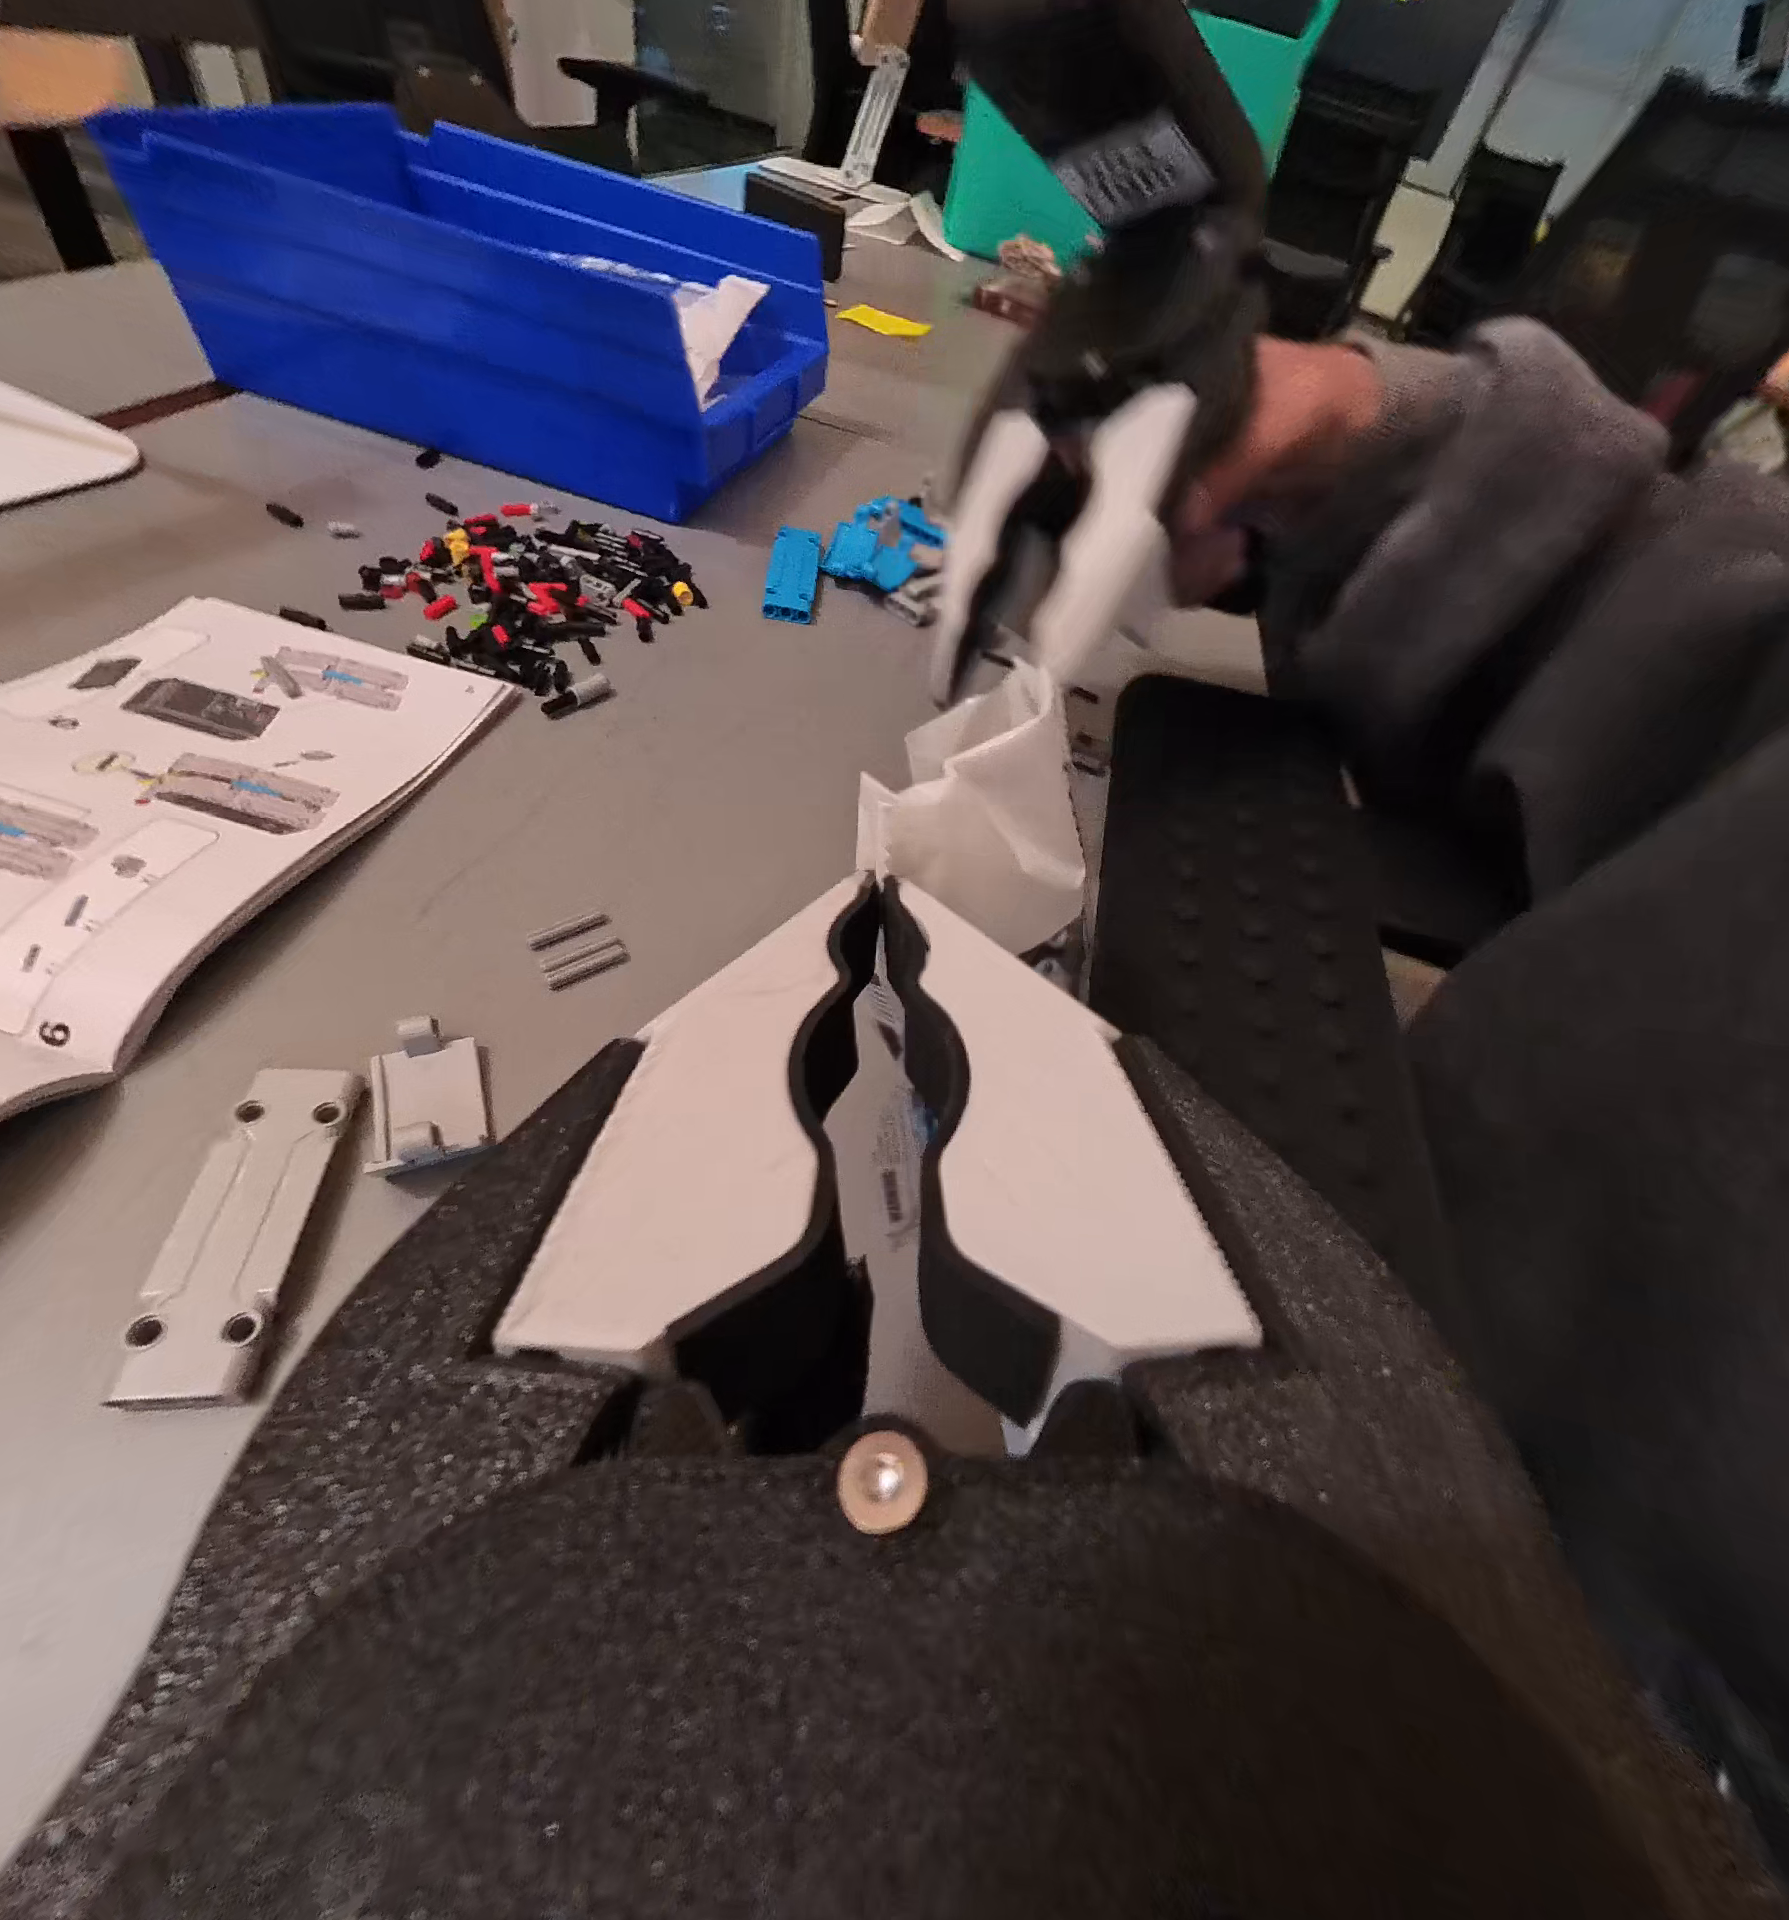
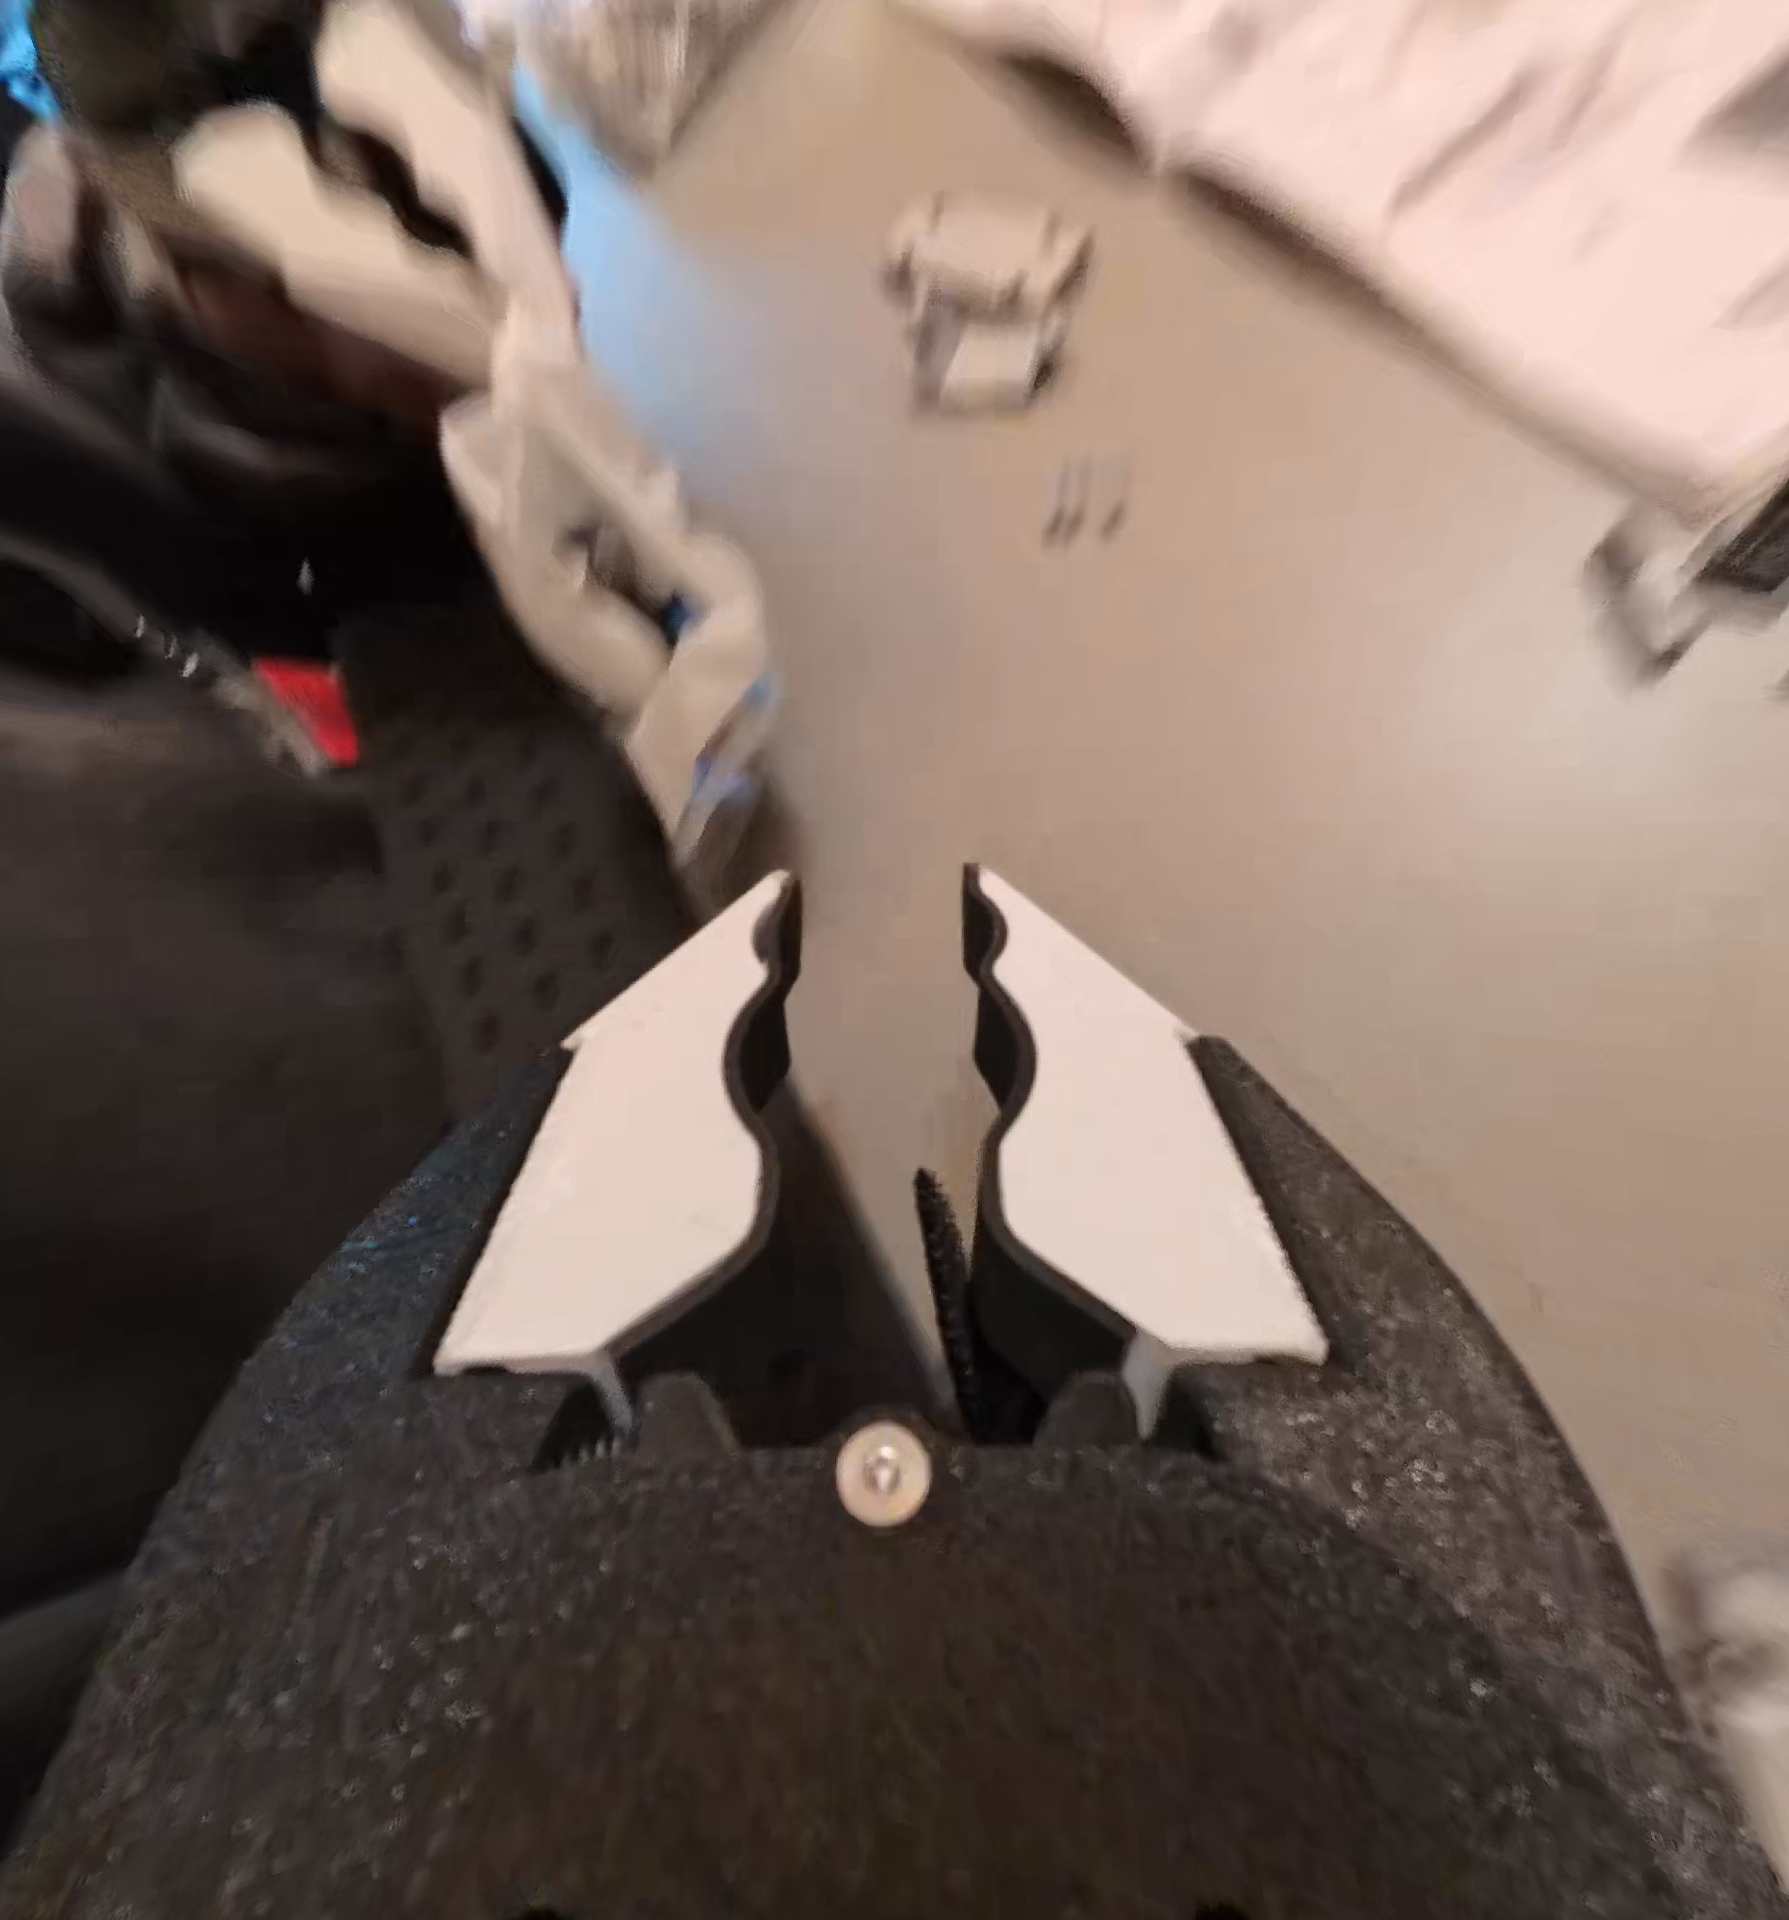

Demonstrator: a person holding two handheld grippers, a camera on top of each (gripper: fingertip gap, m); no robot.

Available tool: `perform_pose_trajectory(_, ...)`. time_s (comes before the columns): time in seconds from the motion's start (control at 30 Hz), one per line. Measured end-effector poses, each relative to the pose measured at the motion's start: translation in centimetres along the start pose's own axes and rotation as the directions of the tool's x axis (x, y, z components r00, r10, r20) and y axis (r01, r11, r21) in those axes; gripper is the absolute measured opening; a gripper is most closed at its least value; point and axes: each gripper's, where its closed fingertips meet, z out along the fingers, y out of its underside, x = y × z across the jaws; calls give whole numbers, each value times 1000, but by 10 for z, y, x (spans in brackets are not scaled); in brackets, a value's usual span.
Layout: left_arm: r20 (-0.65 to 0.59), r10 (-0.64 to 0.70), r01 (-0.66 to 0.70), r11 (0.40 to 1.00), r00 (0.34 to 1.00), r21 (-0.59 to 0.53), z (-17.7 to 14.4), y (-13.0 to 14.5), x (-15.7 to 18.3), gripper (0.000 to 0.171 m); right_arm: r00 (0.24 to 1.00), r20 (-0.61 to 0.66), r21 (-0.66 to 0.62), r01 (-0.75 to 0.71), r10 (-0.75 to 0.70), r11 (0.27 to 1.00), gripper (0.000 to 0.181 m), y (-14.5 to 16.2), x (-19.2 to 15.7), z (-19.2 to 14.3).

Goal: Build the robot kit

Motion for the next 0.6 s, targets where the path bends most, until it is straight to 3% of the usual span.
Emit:
perform_pose_trajectory(0.07,16,-83,83,997,996,-4,12,-5,-8,0,993,59,-113,-99,106,989,42,36,-19,4)
perform_pose_trajectory(0.13,42,-150,152,987,988,-47,30,-7,-16,0,994,24,-67,-105,107,992,43,35,-18,14)
perform_pose_trajectory(0.23,97,-195,209,965,976,-159,62,-4,-31,0,990,-77,26,-113,115,993,20,23,-1,23)
perform_pose_trajectory(0.3,131,-179,204,955,975,-217,82,-6,-41,0,977,-170,89,-117,131,989,0,14,22,13)
perform_pose_trajectory(0.37,151,-149,181,956,977,-229,102,-16,-54,0,931,-315,169,-135,184,976,0,4,59,-10)
perform_pose_trajectory(0.47,177,-115,156,959,977,-236,129,-28,-74,0,912,-336,230,-163,236,959,0,-1,82,-32)
perform_pose_trajectory(0.6,196,-122,169,955,973,-245,153,-31,-97,0,879,-423,196,-147,218,970,7,20,99,-51)
